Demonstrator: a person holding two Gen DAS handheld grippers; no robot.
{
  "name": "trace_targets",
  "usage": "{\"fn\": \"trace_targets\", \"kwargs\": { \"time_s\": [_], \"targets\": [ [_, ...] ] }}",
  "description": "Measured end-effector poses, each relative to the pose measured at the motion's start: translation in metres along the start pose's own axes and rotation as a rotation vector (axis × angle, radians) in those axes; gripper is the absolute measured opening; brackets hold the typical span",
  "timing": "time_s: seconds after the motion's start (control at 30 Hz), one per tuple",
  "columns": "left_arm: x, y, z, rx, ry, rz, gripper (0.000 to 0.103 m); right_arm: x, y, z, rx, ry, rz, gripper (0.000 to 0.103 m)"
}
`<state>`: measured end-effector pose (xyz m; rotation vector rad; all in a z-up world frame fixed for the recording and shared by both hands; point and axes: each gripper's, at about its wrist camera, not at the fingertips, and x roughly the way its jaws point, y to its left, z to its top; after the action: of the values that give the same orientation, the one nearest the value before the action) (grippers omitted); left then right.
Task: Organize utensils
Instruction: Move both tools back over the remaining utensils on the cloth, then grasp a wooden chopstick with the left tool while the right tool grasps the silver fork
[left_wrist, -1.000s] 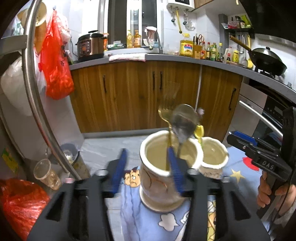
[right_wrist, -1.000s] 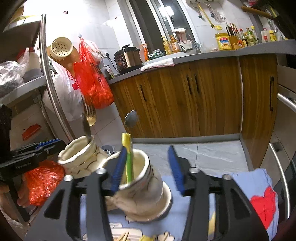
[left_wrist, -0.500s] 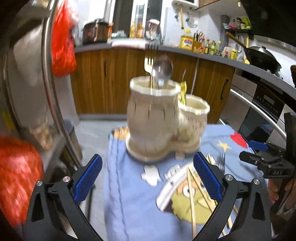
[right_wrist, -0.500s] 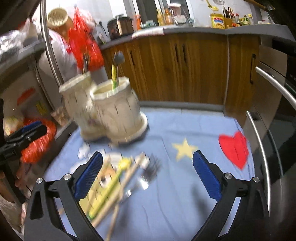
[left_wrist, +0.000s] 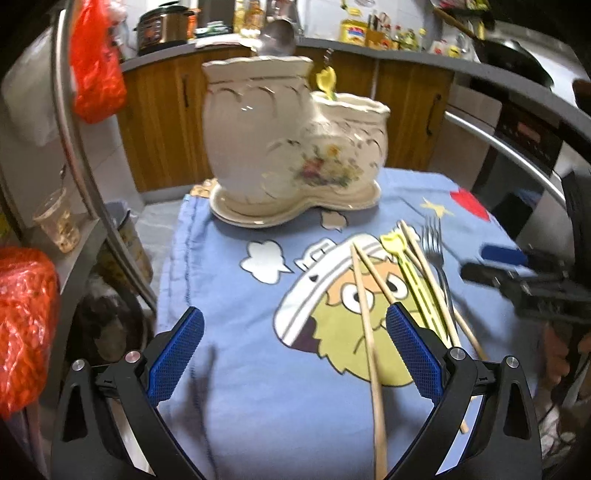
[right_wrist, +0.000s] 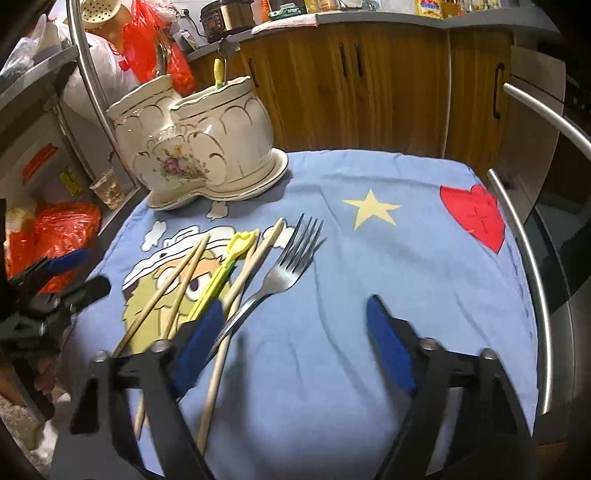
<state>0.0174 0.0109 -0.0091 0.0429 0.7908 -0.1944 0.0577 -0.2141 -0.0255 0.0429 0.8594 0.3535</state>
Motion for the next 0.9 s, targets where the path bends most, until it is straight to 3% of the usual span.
{"fn": "trace_targets", "kwargs": {
  "time_s": [0.2, 0.4, 0.6, 0.77, 0.9],
  "targets": [
    [0.004, -0.008, -0.003, 0.036, 0.017, -0.029, 0.097, 0.017, -0.002, 0.025, -0.012, -0.015, -0.013, 0.043],
    [0.010, -0.017, -0.003, 0.066, 0.044, -0.061, 0.093, 0.039, -0.006, 0.040, -0.009, 0.028, -0.006, 0.038],
    [0.024, -0.025, -0.002, 0.078, 0.111, -0.130, 0.060, 0.046, -0.013, 0.045, -0.001, 0.055, 0.025, 0.028],
    [0.028, -0.032, -0.001, 0.107, 0.110, -0.118, 0.045, 0.047, -0.015, 0.046, 0.009, 0.053, 0.054, 0.022],
    [0.034, -0.045, 0.001, 0.175, 0.106, -0.050, 0.028, 0.042, -0.018, 0.045, 0.011, 0.036, 0.065, 0.011]
  ]
}}
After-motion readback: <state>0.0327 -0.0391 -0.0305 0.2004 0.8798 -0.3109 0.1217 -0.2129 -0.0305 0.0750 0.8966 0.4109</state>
